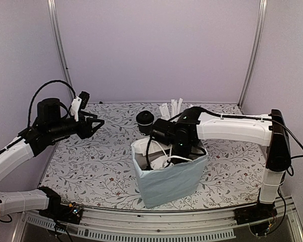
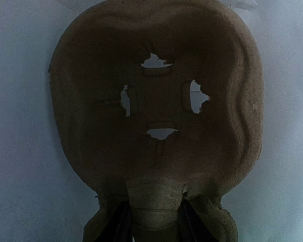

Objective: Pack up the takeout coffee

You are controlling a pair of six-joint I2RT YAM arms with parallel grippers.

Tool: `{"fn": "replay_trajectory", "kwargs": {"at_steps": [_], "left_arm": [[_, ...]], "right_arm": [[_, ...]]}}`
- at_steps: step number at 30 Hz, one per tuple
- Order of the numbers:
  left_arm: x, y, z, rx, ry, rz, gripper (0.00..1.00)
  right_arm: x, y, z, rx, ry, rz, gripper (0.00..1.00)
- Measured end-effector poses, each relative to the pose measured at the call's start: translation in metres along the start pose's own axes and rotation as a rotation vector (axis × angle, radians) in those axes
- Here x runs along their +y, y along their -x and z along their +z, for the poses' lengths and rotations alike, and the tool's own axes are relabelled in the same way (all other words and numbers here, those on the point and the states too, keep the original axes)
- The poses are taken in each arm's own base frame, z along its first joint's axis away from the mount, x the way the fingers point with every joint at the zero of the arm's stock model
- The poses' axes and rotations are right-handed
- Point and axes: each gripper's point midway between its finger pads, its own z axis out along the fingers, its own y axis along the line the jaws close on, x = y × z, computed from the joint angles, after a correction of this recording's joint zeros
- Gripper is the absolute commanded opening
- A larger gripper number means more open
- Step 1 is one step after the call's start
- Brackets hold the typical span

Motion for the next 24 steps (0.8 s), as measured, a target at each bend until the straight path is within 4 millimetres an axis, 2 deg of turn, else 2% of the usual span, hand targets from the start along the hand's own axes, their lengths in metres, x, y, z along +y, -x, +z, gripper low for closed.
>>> {"fn": "replay_trajectory", "kwargs": {"at_steps": [8,15,21,24], "left_arm": [[0.0,0.0,0.0,0.0,0.0,0.0,0.54],[0.0,0.0,0.0,0.0,-0.002,0.0,0.54],[0.0,0.0,0.0,-0.001,-0.002,0.001,0.54],[0.0,0.0,0.0,0.0,0.001,0.002,0.55]], "right_arm": [[-0.001,0.0,0.015,-0.007,0.0,0.018,0.35],[0.001,0.0,0.019,-0.014,0.007,0.036,0.53],[0.001,0.002,0.013,-0.027,-0.001,0.042,0.6],[-0.002,0.008,-0.002,-0.056,-0.025,0.04,0.64]]}}
